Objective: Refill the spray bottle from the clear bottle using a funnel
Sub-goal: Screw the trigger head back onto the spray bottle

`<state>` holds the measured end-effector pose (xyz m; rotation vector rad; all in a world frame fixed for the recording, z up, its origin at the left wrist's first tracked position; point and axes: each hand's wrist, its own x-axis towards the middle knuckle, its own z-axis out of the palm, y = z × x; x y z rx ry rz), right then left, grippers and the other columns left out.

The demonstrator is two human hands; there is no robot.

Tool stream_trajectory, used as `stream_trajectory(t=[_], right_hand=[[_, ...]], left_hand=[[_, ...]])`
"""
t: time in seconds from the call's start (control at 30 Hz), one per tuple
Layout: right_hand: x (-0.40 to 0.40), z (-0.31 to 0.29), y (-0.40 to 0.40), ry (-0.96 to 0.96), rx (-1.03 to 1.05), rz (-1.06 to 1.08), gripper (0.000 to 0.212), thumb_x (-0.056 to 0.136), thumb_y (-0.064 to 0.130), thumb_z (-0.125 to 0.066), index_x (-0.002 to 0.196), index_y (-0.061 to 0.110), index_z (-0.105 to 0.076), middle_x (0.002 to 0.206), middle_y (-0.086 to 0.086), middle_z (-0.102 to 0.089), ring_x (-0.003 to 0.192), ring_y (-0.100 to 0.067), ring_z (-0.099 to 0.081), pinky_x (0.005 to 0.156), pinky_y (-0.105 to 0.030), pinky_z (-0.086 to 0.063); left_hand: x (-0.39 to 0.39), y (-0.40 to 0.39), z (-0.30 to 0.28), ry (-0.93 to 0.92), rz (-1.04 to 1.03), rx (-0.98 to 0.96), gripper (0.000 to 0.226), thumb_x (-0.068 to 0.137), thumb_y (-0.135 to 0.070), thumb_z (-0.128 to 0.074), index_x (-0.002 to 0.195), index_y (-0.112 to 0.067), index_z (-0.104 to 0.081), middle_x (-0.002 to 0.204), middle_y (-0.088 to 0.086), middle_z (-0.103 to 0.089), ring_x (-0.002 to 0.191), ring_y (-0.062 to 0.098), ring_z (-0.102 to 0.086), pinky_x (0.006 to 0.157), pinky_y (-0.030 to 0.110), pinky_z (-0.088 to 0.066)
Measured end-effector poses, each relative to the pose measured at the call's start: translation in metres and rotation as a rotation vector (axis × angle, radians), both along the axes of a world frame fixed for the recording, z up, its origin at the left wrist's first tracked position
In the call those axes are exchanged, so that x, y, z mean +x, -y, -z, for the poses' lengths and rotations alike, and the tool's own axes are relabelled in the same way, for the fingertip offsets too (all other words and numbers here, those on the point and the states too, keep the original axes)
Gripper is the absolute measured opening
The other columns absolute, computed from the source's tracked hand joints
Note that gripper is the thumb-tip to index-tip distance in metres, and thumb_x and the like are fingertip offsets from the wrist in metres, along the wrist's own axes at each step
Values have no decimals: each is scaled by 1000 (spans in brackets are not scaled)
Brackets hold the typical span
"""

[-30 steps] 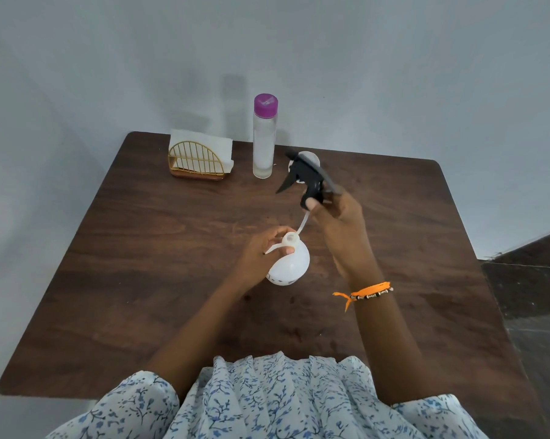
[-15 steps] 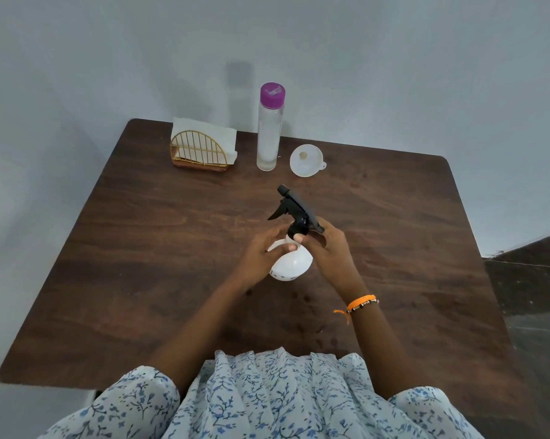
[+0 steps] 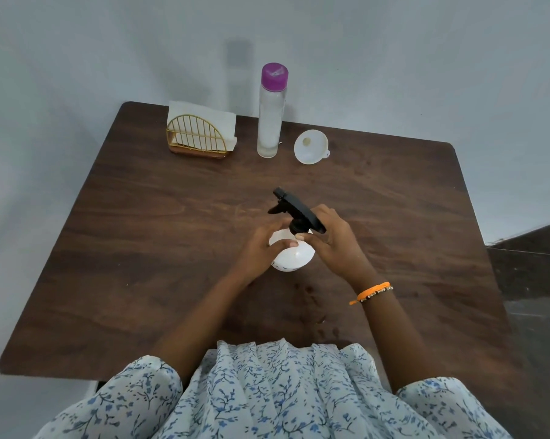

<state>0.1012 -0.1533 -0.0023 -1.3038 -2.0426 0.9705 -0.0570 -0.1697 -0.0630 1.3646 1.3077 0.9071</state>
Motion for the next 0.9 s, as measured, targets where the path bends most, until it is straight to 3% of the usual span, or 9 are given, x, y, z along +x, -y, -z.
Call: stream_trajectory(t=[0.13,0.23,0.37,0.47,0.57,0.67,0.77,0.9], right_hand=[[2,-8,-9,111,-14,-93,13,84,9,-65,95,8,-59,86,-3,-49,82,-18,-40,69,-16,-34],[-1,2,-1,155,22,48,19,85,20,-65,94,6,-57,84,-3,-50,81,-18,-40,67,-26,-36],[-11,8,10,264,180,202,23,83,28,-67,88,8,-57,82,-2,-51,78,-18,-42,69,-32,-38],[-22,7,15,314,286,335,31,76,33,-73,83,10,-54,80,-3,-55,76,-21,-49,65,-30,-37],[-29,8,16,238,172,425,35,77,46,-69,87,17,-51,82,6,-57,78,-13,-49,59,-25,-37],[-31,11,17,163,200,374,30,79,37,-69,86,15,-50,86,5,-51,83,-15,-43,58,-22,-34],[-27,17,20,23,144,267,16,82,18,-67,90,14,-54,88,9,-49,86,-14,-40,67,-17,-33],[-17,21,21,-145,-62,261,22,85,16,-65,106,20,-60,100,14,-57,105,-8,-44,82,-5,-33]], left_hand=[[0,-1,-1,-53,8,23,27,84,-17,-67,106,-30,-59,109,-19,-59,99,-14,-51,79,0,-34],[0,1,0,-10,-8,-13,35,77,-29,-62,112,-25,-63,111,-8,-65,101,0,-58,76,4,-40],[2,4,-3,-50,-22,12,33,75,-29,-59,108,-28,-60,101,-14,-62,89,-10,-57,74,3,-41],[2,4,4,-117,-51,-1,45,75,-34,-55,115,-16,-62,108,-4,-66,97,6,-60,80,14,-43],[0,4,11,-163,-35,-17,36,84,-22,-57,119,-19,-61,116,0,-65,108,16,-59,87,25,-45],[-1,3,9,-176,-43,-7,37,85,-23,-56,121,-19,-60,119,0,-65,109,14,-58,91,29,-47],[0,5,4,-142,-51,-16,44,79,-27,-53,121,-15,-60,117,4,-65,105,13,-58,82,15,-43],[4,7,-3,-75,-40,-35,47,75,-31,-54,119,-16,-59,112,-6,-63,100,8,-58,81,14,-44]])
